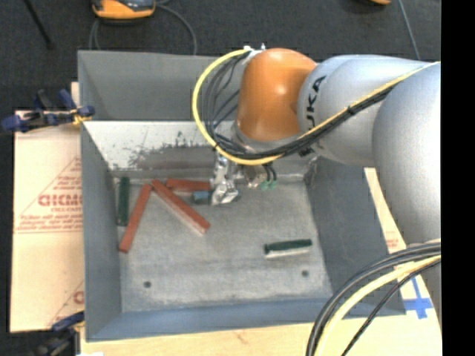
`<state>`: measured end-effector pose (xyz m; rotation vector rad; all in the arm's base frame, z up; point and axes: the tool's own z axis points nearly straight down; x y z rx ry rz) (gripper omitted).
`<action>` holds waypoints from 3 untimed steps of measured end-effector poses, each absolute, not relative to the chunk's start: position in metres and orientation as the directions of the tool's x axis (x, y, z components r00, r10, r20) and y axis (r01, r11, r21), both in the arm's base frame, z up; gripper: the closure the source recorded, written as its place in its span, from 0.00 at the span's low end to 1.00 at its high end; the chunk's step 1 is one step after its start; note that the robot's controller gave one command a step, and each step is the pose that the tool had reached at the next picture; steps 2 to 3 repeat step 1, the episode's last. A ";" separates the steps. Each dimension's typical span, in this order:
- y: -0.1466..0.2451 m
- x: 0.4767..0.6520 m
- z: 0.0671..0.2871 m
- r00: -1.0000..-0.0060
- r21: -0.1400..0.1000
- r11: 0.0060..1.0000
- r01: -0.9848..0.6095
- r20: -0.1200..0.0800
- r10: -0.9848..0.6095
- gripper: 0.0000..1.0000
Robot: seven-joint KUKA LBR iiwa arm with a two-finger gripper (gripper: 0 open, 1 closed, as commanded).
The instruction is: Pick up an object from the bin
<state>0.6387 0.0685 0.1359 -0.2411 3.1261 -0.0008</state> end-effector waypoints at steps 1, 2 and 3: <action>0.078 0.650 0.240 -0.999 0.001 0.999 -0.042 -0.005 -0.042 1.00; 0.078 0.650 0.240 -0.999 0.001 0.999 -0.042 -0.005 -0.042 1.00; 0.078 0.650 0.240 -0.999 0.001 0.999 -0.042 -0.005 -0.042 1.00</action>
Offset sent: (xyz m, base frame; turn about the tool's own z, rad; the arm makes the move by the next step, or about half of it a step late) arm 0.0000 0.0000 0.0000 0.0000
